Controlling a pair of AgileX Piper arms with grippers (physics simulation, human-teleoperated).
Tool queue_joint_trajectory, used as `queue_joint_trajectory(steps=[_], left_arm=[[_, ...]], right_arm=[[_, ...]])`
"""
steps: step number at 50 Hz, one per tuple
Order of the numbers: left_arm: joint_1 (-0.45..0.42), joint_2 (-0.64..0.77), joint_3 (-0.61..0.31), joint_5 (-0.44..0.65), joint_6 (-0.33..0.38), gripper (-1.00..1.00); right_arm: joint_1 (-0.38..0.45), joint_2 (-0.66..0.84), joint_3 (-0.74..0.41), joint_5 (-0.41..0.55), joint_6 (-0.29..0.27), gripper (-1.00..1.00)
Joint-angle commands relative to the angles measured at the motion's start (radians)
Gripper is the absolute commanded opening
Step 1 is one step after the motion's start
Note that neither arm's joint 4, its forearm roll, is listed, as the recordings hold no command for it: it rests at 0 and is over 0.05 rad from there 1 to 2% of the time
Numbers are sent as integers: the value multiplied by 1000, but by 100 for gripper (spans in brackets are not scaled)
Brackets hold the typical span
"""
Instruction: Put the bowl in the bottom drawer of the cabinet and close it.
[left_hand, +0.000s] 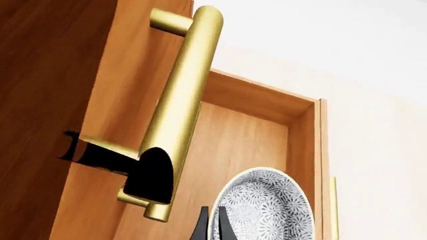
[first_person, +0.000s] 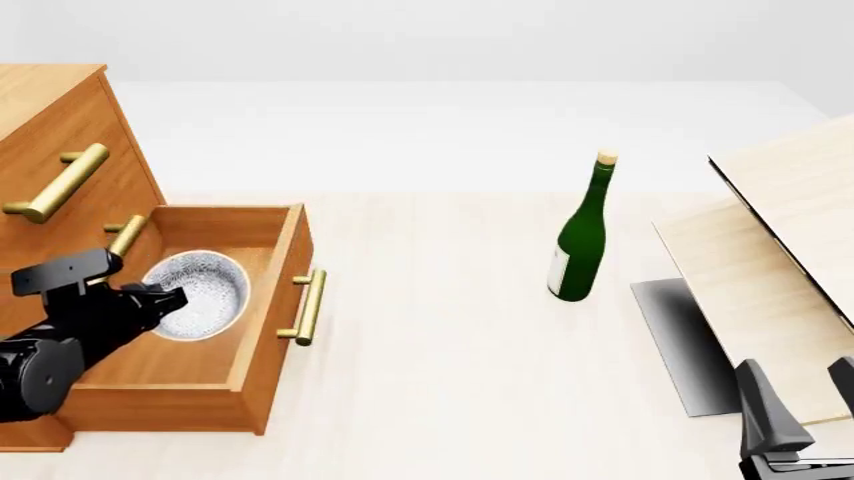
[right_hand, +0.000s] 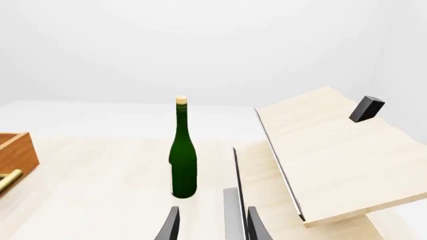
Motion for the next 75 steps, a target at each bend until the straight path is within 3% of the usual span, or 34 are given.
queue_joint_trajectory(steps=[1,75], left_arm=[[15,45,-3,-34,14,-100],[78,192,22,-149,74,-100]], right_arm=[[0,0,0,0,0,100],[1,0,0,-1,-2,100]])
